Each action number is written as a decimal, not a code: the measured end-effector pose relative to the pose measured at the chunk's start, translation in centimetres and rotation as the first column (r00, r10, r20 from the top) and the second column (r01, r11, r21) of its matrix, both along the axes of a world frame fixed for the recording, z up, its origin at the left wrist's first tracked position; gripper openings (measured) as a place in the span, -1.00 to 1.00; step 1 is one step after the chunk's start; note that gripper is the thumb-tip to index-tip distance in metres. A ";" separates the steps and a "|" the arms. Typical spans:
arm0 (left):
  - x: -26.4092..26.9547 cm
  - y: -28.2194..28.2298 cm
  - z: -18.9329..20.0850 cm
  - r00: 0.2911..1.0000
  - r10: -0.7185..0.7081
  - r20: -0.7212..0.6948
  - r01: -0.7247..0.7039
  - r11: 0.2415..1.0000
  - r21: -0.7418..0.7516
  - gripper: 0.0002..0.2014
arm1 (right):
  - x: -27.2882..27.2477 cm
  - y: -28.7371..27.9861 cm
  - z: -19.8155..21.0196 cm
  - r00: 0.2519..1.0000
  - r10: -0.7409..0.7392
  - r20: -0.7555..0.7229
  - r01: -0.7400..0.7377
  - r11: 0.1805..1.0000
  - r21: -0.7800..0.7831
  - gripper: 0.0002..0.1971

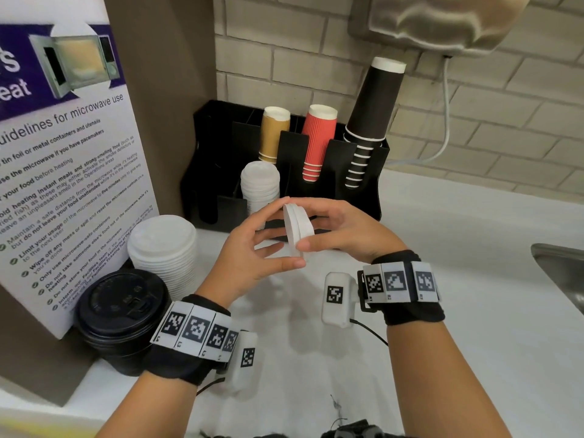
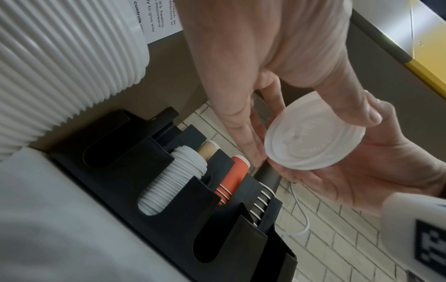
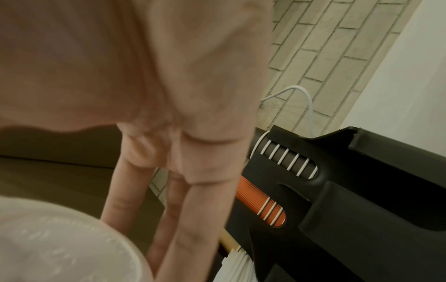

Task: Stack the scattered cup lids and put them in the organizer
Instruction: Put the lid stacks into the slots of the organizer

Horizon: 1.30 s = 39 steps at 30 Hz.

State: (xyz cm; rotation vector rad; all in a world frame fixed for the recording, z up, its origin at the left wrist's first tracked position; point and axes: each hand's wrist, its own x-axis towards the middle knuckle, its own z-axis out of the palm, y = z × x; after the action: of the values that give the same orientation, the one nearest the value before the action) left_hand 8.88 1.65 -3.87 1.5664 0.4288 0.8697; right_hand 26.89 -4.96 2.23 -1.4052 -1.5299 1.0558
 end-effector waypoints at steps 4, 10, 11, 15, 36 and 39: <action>0.1 0.1 0.1 1.000 0.013 -0.006 -0.013 1.000 0.023 -0.10 | -0.2 0.3 -0.4 0.999 -0.037 -0.029 0.038 0.999 0.024 -0.35; 0.2 0.4 0.2 0.999 0.040 -0.022 -0.040 0.999 0.028 -0.01 | -0.4 0.5 -0.6 0.995 -0.068 -0.074 0.071 0.997 0.035 -0.38; 0.1 0.6 0.2 0.998 0.048 -0.028 -0.047 0.999 0.028 -0.01 | -0.6 0.7 -0.7 0.995 -0.071 -0.071 0.073 0.997 0.038 -0.38; 0.1 1.4 0.5 0.996 0.079 -0.027 -0.078 0.996 0.048 0.00 | -1.5 2.1 -0.2 0.996 -0.085 -0.002 0.085 0.992 0.091 -0.41; -3.7 3.4 3.2 0.844 0.496 0.206 -0.510 0.860 0.017 -0.87 | -0.8 19.5 0.2 0.469 -0.129 0.874 0.050 0.992 0.119 -0.38; -3.7 3.4 3.1 0.842 0.500 0.203 -0.513 0.858 0.014 -0.86 | -1.1 18.9 -0.1 0.327 -0.098 0.940 0.064 0.995 0.081 -0.42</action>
State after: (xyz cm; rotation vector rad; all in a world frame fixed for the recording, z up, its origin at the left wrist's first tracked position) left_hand 5.18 5.06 -0.77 1.4294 0.6981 1.4469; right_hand 25.77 13.89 2.11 -2.2474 -2.1908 -0.0307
